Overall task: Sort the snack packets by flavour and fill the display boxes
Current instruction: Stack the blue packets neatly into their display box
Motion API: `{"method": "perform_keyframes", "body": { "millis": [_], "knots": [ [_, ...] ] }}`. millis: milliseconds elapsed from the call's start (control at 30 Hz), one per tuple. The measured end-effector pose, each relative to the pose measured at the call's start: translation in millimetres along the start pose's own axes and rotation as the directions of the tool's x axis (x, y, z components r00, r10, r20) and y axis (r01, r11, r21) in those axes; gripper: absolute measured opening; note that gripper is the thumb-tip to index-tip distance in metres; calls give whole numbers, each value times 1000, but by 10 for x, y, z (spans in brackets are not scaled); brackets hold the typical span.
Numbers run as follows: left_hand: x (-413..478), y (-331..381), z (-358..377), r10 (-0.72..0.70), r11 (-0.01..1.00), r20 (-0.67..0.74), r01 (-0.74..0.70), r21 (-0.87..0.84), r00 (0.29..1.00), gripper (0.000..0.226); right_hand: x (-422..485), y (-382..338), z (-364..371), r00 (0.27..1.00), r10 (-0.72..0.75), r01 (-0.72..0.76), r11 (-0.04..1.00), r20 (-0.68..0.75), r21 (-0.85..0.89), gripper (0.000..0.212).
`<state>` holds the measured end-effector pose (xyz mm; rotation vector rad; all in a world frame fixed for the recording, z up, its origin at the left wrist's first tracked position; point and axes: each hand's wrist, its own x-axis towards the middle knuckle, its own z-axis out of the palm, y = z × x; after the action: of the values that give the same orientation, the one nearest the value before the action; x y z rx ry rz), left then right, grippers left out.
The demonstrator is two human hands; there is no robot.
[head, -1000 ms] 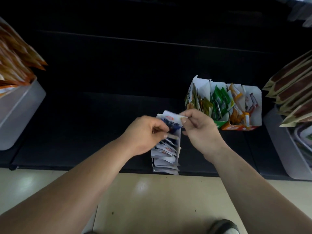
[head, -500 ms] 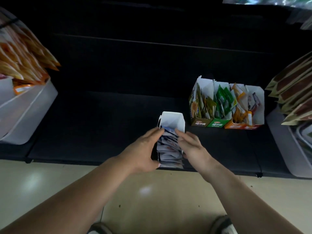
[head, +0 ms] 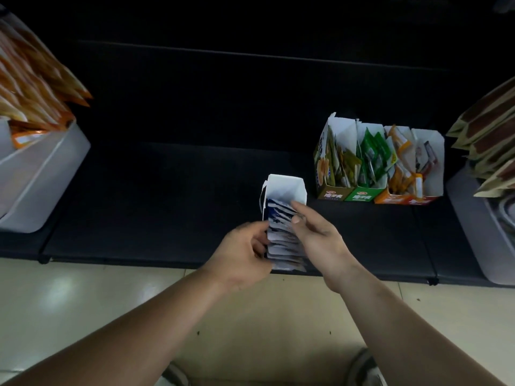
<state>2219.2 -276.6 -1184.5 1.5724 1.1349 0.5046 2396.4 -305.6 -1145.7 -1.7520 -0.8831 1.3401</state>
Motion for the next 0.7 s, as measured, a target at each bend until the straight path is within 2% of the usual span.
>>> {"method": "perform_keyframes", "body": {
  "millis": [67, 133, 267, 333, 400, 467, 533, 700],
  "knots": [
    [-39, -43, 93, 37, 996, 43, -40, 76, 998, 61, -43, 30, -5, 1000, 10, -10, 1000, -7, -3, 36],
    [-78, -60, 116, 14, 994, 79, -22, 102, 997, 72, -111, 68, -31, 999, 23, -23, 1000, -23, -13, 40],
    [-178, -8, 17, -36, 992, 152, 17, 126, 988, 76, -233, 87, -76, 1000, 4, -7, 996, -26, -91, 41],
    [-234, 58, -32, -23, 990, 77, 12, 139, 997, 70, -264, 53, -38, 1000, -22, 19, 991, -20, -132, 49],
    [-246, 113, -72, -8, 991, -77, 18, 133, 997, 75, -238, 44, -9, 998, -66, 62, 985, -22, -161, 59],
    [-189, 154, -86, 19, 995, -106, -9, 99, 994, 83, -193, 22, -24, 997, -57, 52, 994, -50, -100, 59],
    [-123, 187, -93, 62, 992, -35, -57, 112, 997, 82, -176, -7, -54, 997, -38, 35, 999, -73, -41, 56],
    [-51, 133, -29, 73, 980, 16, -74, 186, 997, 64, -130, 1, -122, 998, 40, -37, 998, -51, 49, 45]
  ]
}}
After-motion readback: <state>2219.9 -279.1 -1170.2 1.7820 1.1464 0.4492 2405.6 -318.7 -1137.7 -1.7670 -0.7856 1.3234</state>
